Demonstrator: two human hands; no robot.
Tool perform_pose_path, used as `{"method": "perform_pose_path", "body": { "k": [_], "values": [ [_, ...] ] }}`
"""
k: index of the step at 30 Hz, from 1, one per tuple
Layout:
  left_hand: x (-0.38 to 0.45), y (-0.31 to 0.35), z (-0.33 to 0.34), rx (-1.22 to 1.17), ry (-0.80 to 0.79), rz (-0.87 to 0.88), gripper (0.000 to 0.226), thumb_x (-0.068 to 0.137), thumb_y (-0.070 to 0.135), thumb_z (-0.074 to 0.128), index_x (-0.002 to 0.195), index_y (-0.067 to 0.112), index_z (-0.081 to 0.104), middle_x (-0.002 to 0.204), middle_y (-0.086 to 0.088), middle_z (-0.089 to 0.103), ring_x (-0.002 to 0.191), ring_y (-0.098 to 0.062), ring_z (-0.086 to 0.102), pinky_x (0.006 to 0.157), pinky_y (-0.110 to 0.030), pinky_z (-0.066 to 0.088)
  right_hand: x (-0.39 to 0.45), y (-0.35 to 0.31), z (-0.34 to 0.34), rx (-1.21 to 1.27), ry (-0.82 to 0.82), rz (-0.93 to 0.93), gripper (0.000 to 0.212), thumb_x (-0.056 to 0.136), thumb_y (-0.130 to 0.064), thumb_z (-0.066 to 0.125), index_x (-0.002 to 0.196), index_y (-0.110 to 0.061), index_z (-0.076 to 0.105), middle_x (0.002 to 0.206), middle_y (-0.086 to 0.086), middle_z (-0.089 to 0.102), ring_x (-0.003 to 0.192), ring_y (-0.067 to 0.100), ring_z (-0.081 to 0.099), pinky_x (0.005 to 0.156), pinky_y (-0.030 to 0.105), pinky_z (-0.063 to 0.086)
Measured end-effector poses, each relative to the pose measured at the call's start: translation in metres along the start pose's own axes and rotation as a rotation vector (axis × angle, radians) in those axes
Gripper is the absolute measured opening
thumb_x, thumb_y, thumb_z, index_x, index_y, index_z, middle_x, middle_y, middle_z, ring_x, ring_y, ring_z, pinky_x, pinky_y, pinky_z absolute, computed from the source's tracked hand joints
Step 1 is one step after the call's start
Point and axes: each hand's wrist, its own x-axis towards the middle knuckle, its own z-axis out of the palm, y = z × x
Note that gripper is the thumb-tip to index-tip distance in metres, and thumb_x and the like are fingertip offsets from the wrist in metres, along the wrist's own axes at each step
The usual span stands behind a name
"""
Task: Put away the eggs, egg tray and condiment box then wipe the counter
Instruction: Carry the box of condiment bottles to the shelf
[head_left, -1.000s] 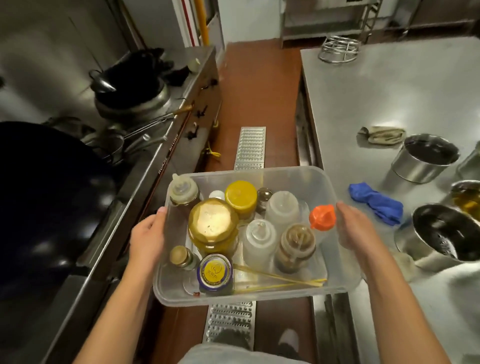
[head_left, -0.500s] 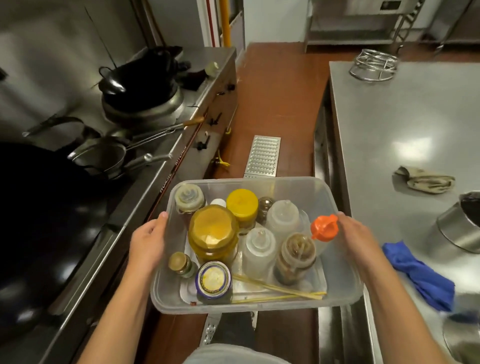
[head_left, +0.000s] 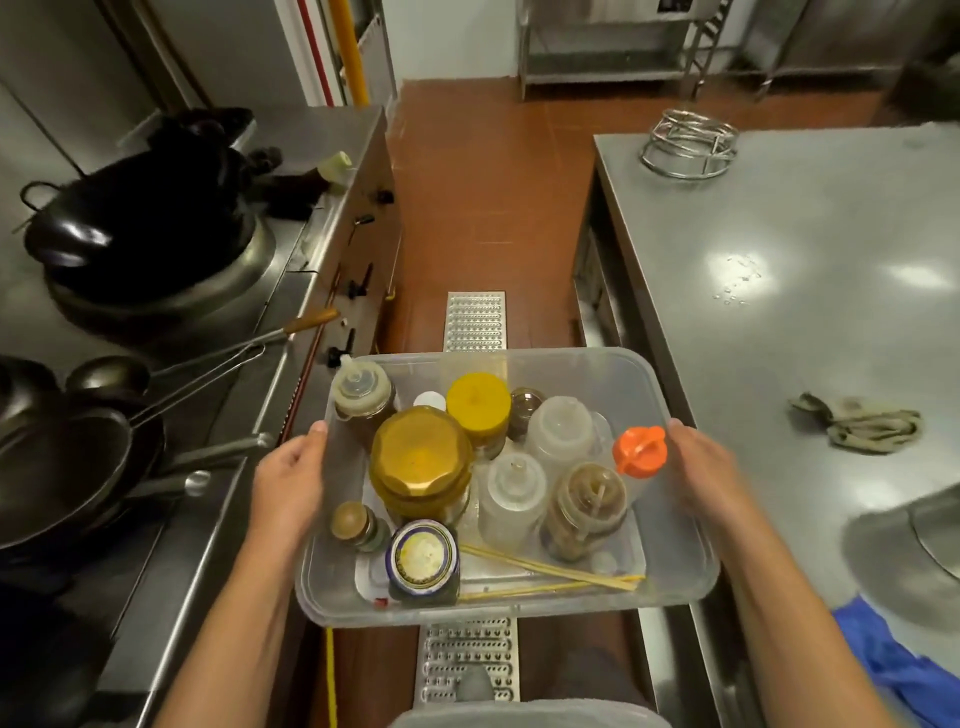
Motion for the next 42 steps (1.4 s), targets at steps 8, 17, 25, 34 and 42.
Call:
{"method": "perform_pose_path", "body": {
  "k": [8, 17, 25, 34, 42],
  "values": [
    [0.087, 0.046, 0.063, 0.001, 0.006, -0.009, 0.034, 0.099, 0.048, 0.052, 0.07, 0.029, 0.057, 0.07, 0.011, 0.053, 0.064, -0.003, 0.047, 0.059, -0.024, 0.036, 0.125, -0.039, 0.024, 0.038, -0.024, -0.024, 0.044, 0.1, -0.039, 0.05, 0.082, -0.003, 0.068, 0.079, 0.019, 0.064, 0.073, 0.027, 0.061, 0.064, 0.029, 0.04],
    [0.157, 0.115, 0.132, -0.066, 0.141, -0.046, 0.033, 0.1, 0.042, 0.053, 0.07, 0.033, 0.061, 0.07, 0.015, 0.057, 0.066, 0.003, 0.052, 0.059, -0.02, 0.038, 0.274, -0.127, 0.04, -0.026, -0.109, -0.096, 0.037, 0.099, -0.034, 0.053, 0.074, -0.011, 0.068, 0.069, -0.002, 0.062, 0.053, 0.0, 0.053, 0.048, 0.018, 0.044],
    [0.228, 0.148, 0.153, -0.067, 0.188, -0.065, 0.035, 0.1, 0.041, 0.054, 0.065, 0.032, 0.056, 0.065, 0.013, 0.052, 0.061, 0.001, 0.046, 0.058, -0.019, 0.035, 0.334, -0.171, 0.064, -0.024, -0.179, -0.107, 0.036, 0.099, -0.041, 0.052, 0.078, -0.02, 0.072, 0.065, -0.012, 0.071, 0.056, -0.003, 0.064, 0.056, 0.025, 0.042],
    [0.366, 0.166, 0.181, -0.069, 0.123, -0.072, 0.033, 0.099, 0.046, 0.054, 0.069, 0.032, 0.056, 0.067, 0.013, 0.051, 0.063, -0.003, 0.046, 0.059, -0.024, 0.036, 0.426, -0.225, 0.132, -0.051, -0.165, -0.082, 0.04, 0.098, -0.046, 0.051, 0.082, -0.018, 0.074, 0.07, -0.007, 0.072, 0.058, 0.002, 0.066, 0.058, 0.027, 0.044],
    [0.531, 0.205, 0.203, -0.05, -0.002, -0.059, 0.02, 0.098, 0.049, 0.051, 0.088, 0.037, 0.062, 0.08, 0.006, 0.06, 0.073, -0.011, 0.055, 0.063, -0.029, 0.041, 0.504, -0.281, 0.203, -0.008, -0.059, -0.109, 0.046, 0.099, -0.043, 0.049, 0.074, -0.009, 0.066, 0.071, 0.009, 0.064, 0.062, 0.015, 0.06, 0.06, 0.028, 0.045]
  ]
}}
